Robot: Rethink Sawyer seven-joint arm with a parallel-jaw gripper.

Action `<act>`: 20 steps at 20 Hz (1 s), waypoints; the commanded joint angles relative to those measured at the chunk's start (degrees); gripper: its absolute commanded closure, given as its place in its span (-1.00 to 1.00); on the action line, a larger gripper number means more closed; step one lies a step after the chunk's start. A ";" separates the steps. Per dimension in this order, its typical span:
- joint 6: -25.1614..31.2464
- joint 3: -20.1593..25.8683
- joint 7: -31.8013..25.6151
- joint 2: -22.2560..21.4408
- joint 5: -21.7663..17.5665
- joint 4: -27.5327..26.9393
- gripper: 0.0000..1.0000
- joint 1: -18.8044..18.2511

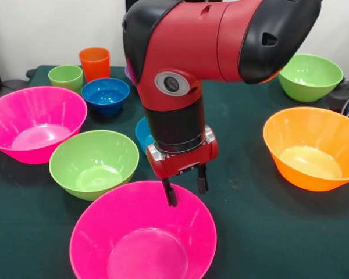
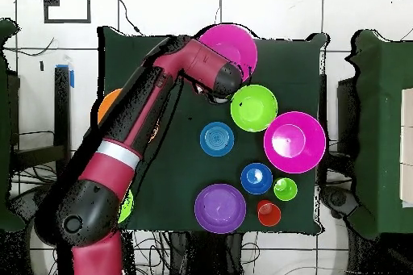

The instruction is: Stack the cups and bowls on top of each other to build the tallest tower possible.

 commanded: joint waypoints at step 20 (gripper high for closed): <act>3.41 8.96 -5.17 0.56 4.11 0.62 -1.00 -0.55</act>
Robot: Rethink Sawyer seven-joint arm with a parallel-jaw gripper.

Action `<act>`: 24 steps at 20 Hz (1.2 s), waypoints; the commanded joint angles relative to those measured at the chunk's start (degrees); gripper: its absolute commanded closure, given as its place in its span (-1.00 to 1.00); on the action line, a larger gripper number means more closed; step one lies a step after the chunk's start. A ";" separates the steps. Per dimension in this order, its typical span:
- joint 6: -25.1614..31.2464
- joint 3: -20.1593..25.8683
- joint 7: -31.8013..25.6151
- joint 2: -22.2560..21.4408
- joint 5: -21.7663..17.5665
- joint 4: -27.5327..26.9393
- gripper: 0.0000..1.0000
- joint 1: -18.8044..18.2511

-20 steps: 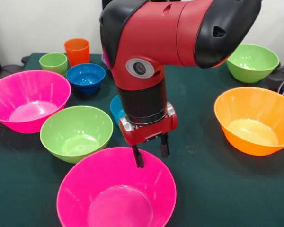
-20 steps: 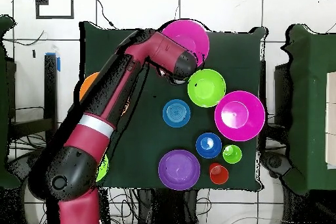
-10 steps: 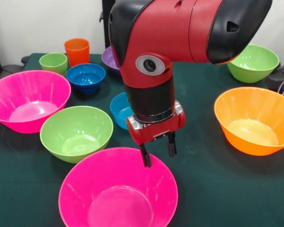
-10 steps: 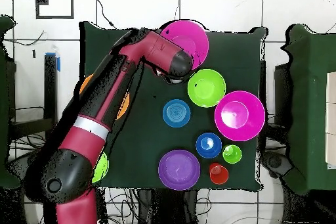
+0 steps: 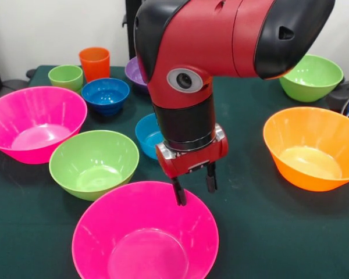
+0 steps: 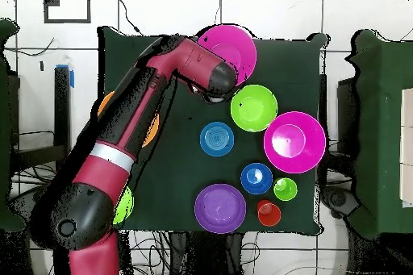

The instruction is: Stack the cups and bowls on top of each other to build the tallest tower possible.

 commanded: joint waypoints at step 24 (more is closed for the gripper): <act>7.10 9.85 -5.41 1.70 5.60 -1.31 -1.00 -2.30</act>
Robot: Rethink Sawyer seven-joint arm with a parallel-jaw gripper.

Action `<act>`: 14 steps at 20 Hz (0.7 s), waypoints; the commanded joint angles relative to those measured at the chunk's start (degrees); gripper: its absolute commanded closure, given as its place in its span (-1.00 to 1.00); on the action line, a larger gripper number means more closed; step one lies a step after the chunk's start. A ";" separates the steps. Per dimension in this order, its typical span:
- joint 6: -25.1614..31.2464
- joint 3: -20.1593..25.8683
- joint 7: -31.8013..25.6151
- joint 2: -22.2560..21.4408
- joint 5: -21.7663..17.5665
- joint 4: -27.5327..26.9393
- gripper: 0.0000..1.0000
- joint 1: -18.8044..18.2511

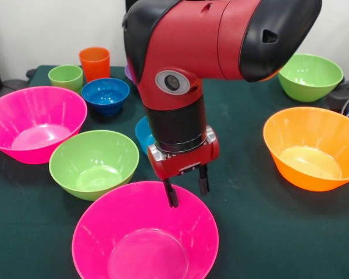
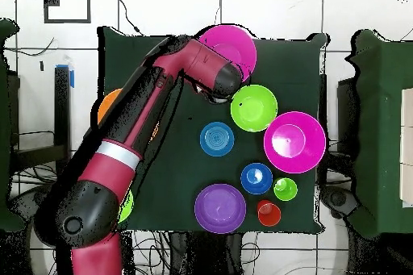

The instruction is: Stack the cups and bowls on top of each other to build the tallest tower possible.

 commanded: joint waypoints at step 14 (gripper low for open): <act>9.10 13.44 -9.93 0.44 8.26 -0.87 1.00 -1.92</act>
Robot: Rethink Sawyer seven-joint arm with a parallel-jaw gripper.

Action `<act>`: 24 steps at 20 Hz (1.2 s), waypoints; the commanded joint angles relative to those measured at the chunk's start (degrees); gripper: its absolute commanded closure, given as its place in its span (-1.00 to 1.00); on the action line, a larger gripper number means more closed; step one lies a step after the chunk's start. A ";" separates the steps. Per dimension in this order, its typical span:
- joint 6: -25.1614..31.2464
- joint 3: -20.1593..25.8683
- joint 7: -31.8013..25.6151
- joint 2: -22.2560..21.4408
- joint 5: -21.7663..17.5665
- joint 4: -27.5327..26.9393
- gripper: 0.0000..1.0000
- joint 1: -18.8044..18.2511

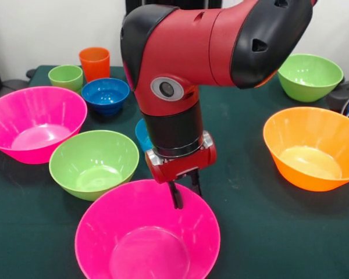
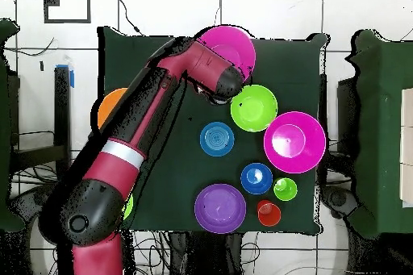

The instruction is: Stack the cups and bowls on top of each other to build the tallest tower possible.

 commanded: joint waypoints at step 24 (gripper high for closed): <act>2.11 12.62 -3.97 -0.99 7.93 9.21 1.00 4.10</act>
